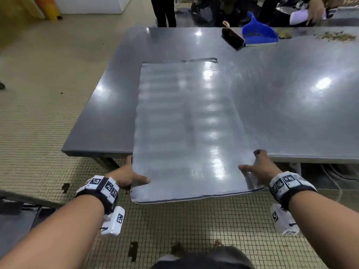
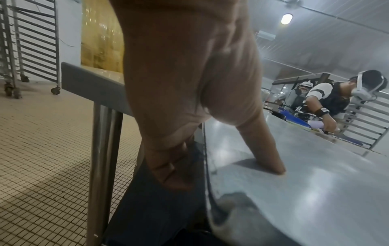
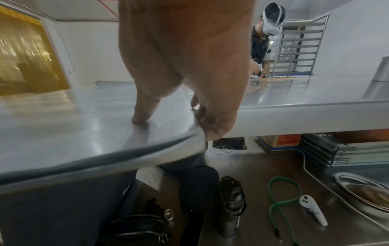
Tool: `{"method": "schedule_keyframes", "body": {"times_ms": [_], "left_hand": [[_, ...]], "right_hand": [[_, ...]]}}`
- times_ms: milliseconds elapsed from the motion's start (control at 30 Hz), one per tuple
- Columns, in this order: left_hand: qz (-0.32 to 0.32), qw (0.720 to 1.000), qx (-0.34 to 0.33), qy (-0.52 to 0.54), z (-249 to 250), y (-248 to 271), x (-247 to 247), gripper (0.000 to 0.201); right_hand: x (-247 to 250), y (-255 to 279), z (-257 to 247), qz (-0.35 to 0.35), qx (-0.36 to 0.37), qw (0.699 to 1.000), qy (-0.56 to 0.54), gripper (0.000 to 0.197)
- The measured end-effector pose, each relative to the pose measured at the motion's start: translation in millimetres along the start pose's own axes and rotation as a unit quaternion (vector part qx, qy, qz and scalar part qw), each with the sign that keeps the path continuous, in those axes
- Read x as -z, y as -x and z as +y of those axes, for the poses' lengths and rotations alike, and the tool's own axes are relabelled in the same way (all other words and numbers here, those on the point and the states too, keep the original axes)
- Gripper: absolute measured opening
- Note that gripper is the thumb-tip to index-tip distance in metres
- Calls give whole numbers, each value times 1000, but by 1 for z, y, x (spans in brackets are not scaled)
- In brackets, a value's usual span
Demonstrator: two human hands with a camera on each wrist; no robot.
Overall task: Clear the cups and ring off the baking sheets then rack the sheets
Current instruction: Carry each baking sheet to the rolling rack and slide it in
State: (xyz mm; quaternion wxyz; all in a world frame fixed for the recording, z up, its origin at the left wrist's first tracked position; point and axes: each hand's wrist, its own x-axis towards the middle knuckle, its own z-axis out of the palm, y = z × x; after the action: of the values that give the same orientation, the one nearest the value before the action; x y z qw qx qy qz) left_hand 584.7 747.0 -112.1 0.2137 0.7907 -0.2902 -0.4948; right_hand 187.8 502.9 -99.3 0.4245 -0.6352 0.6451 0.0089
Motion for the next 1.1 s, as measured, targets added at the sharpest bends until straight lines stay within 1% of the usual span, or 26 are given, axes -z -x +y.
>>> {"method": "schedule_keyframes", "body": {"times_ms": [33, 67, 100, 133, 167, 233, 267, 300, 333, 367, 400, 467, 500, 567, 600, 800, 867, 933, 967, 1067, 1100], "left_hand": [[-14, 1000, -1, -5, -5, 2, -1, 161], [-31, 999, -1, -8, -10, 4, -1, 164], [-49, 999, -4, -12, -14, 7, -1, 162], [-64, 998, -7, -11, -21, 9, -2, 156], [-78, 997, -11, -5, -25, 12, -3, 151], [-98, 994, -25, 33, -33, 20, -3, 139], [-91, 994, -31, 59, -37, 21, -2, 131], [-66, 993, -37, 86, -38, 23, -1, 122], [-29, 993, -37, 112, -39, 22, -1, 111], [9, 991, -40, 125, -36, 23, -1, 99], [45, 990, -43, 130, -33, 21, -2, 82], [122, 983, -51, 125, -25, 18, -10, 44], [159, 978, -55, 126, -21, 15, -14, 35], [208, 969, -58, 122, -15, 8, -23, 33], [219, 967, -56, 122, -15, 5, -26, 34], [225, 967, -61, 105, -15, 0, -36, 39], [223, 968, -61, 101, -14, 4, -39, 36], [226, 968, -46, 101, -14, 9, -47, 31], [232, 966, -41, 104, -13, 12, -55, 29], [265, 956, -34, 123, -5, 22, -78, 22], [272, 952, -32, 133, -1, 24, -86, 22]], "right_hand": [[2, 4, 3, -18, -3, 1000, 0, 94], [4, 10, 5, -35, -5, 999, 1, 96], [6, 16, 8, -52, -4, 999, 2, 96], [7, 22, 10, -72, 1, 997, 4, 94], [8, 26, 13, -96, 6, 995, 13, 89], [9, 34, 17, -158, 16, 987, 30, 73], [9, 36, 19, -181, 23, 983, 18, 65], [9, 35, 19, -188, 29, 982, -7, 59], [7, 34, 19, -172, 36, 984, -36, 54], [5, 32, 17, -129, 44, 989, -50, 50], [1, 28, 15, -70, 53, 995, -52, 49], [-7, 18, 13, 36, 62, 996, -50, 50], [-12, 14, 14, 66, 57, 995, -44, 52], [-20, 8, 15, 79, 55, 995, -27, 57], [-22, 7, 16, 75, 56, 995, -22, 57], [-29, 8, 19, 43, 73, 995, -55, 57], [-29, 4, 25, 45, 79, 994, -64, 58], [-25, 0, 32, 49, 91, 992, -74, 57], [-21, -2, 36, 50, 96, 991, -74, 57], [-1, -7, 46, 28, 100, 993, -60, 65], [9, -9, 48, 22, 103, 993, -51, 64]]}}
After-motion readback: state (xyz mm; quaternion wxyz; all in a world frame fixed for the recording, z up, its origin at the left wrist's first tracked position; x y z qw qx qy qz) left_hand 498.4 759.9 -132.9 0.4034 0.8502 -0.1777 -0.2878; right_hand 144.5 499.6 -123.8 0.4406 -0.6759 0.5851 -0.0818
